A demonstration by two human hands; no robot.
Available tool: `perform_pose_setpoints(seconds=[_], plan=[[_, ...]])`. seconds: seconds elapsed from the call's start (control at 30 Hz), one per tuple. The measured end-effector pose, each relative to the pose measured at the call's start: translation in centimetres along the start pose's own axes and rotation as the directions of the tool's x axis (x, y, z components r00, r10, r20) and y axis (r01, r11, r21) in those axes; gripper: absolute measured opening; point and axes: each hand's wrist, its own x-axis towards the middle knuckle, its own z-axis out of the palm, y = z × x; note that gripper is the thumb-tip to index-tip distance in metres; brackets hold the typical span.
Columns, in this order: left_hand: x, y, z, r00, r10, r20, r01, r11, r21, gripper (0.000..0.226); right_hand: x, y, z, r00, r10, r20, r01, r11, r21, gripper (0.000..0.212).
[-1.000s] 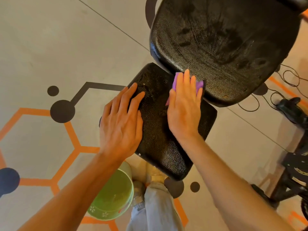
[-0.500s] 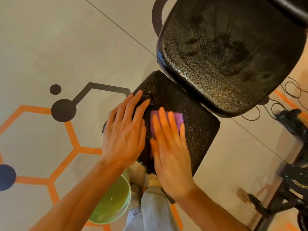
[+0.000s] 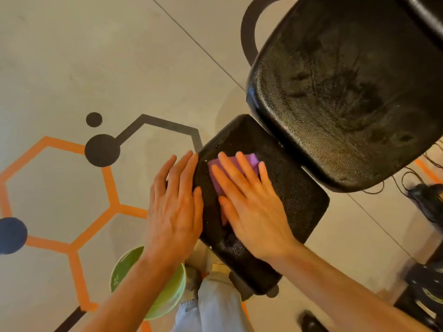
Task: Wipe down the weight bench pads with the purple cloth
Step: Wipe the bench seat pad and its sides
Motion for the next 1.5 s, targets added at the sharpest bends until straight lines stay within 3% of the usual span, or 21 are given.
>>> perform_pose_setpoints(seconds=[0.1, 0.17, 0.23, 0.3, 0.37, 0.43, 0.53, 0.7, 0.77, 0.83, 0.9, 0.93, 0.97, 1.03, 1.1, 1.13, 1.23, 1.3, 1.4, 1.5], plan=[[0.2, 0.0, 0.1, 1.0, 0.009, -0.027, -0.01, 1.0, -0.019, 0.049, 6.1, 3.3, -1.1, 0.953, 0.281, -0.112, -0.269, 0.957, 0.106, 0.052], [0.1, 0.0, 0.3, 0.999, 0.013, -0.036, -0.014, 1.0, -0.027, 0.048, 6.0, 1.6, -0.6, 0.926, 0.36, -0.114, -0.341, 0.926, 0.16, 0.051], [-0.1, -0.1, 0.4, 0.999, 0.003, -0.033, -0.004, 0.999, -0.039, 0.048, 2.8, -1.8, 0.0, 0.986, 0.156, -0.059, -0.15, 0.984, 0.1, 0.051], [-0.2, -0.2, 0.4, 1.0, -0.012, -0.022, 0.011, 0.999, -0.051, 0.049, 0.7, -1.8, -0.1, 0.994, -0.112, -0.005, 0.112, 0.993, 0.045, 0.051], [0.0, 0.0, 0.2, 1.0, -0.014, -0.025, 0.013, 0.999, -0.034, 0.049, 2.6, 1.4, -0.2, 0.987, -0.161, -0.019, 0.16, 0.986, -0.038, 0.052], [0.1, 0.0, 0.3, 1.0, -0.006, -0.029, 0.006, 1.0, -0.003, 0.049, 5.6, 4.0, -0.5, 0.997, 0.046, -0.068, -0.045, 0.999, 0.013, 0.051], [0.1, 0.1, 0.3, 1.0, -0.015, -0.023, 0.015, 1.0, 0.008, 0.049, 7.1, 3.3, -0.2, 0.946, 0.304, -0.116, -0.294, 0.951, 0.097, 0.052], [-0.1, 0.0, 0.1, 0.999, -0.024, -0.037, 0.024, 1.0, -0.001, 0.051, 6.6, 1.3, -0.1, 0.916, 0.377, -0.139, -0.363, 0.925, 0.116, 0.056], [-0.9, -0.7, 0.2, 0.986, -0.131, -0.101, 0.124, 0.99, -0.073, 0.051, 5.2, -1.3, 0.0, 0.959, 0.27, -0.09, -0.26, 0.96, 0.106, 0.054], [-2.0, -1.3, 0.6, 0.963, -0.233, -0.134, 0.211, 0.964, -0.163, 0.051, 2.6, -4.4, 0.4, 1.0, 0.016, -0.023, -0.014, 0.998, 0.061, 0.052], [-2.9, -1.5, 1.1, 0.961, -0.246, -0.129, 0.211, 0.949, -0.236, 0.051, 1.5, -3.9, 0.2, 0.975, -0.218, 0.049, 0.217, 0.976, 0.03, 0.052], [-3.0, -1.5, 1.2, 0.963, -0.239, -0.127, 0.198, 0.942, -0.271, 0.051, 1.7, -2.2, -0.1, 0.965, -0.251, 0.07, 0.252, 0.968, 0.0, 0.052], [-3.0, -1.4, 1.4, 0.963, -0.236, -0.127, 0.19, 0.935, -0.3, 0.052, 2.1, -0.3, -0.4, 0.976, -0.208, 0.073, 0.212, 0.976, -0.049, 0.052], [-2.8, -1.6, 1.4, 0.964, -0.24, -0.11, 0.191, 0.921, -0.338, 0.054, 3.1, 2.7, -0.9, 0.998, 0.065, -0.014, -0.066, 0.991, -0.115, 0.051], [-2.9, -1.7, 1.5, 0.965, -0.242, -0.097, 0.192, 0.912, -0.362, 0.054, 3.8, 2.5, -0.8, 0.936, 0.336, -0.102, -0.341, 0.94, -0.036, 0.051], [-2.9, -1.7, 1.5, 0.966, -0.24, -0.094, 0.189, 0.907, -0.377, 0.053, 4.1, 1.2, -0.5, 0.923, 0.37, -0.106, -0.37, 0.929, 0.023, 0.051], [-3.0, -1.6, 1.5, 0.969, -0.241, -0.049, 0.2, 0.889, -0.412, 0.052, 2.3, -2.6, 0.1, 0.995, 0.094, -0.019, -0.092, 0.991, 0.096, 0.051], [-3.1, -1.8, 1.3, 0.97, -0.241, -0.032, 0.203, 0.877, -0.435, 0.053, -1.9, -2.5, 0.3, 0.992, -0.104, 0.076, 0.101, 0.994, 0.042, 0.055], [-3.1, -2.0, 1.0, 0.975, -0.221, -0.027, 0.185, 0.871, -0.455, 0.054, -9.0, -1.3, 0.0, 0.979, -0.124, 0.16, 0.119, 0.992, 0.041, 0.055], [-3.1, -2.3, 0.9, 0.978, -0.21, -0.006, 0.185, 0.873, -0.451, 0.052, -5.6, -3.4, 0.2, 0.987, -0.089, 0.136, 0.083, 0.995, 0.05, 0.051]])
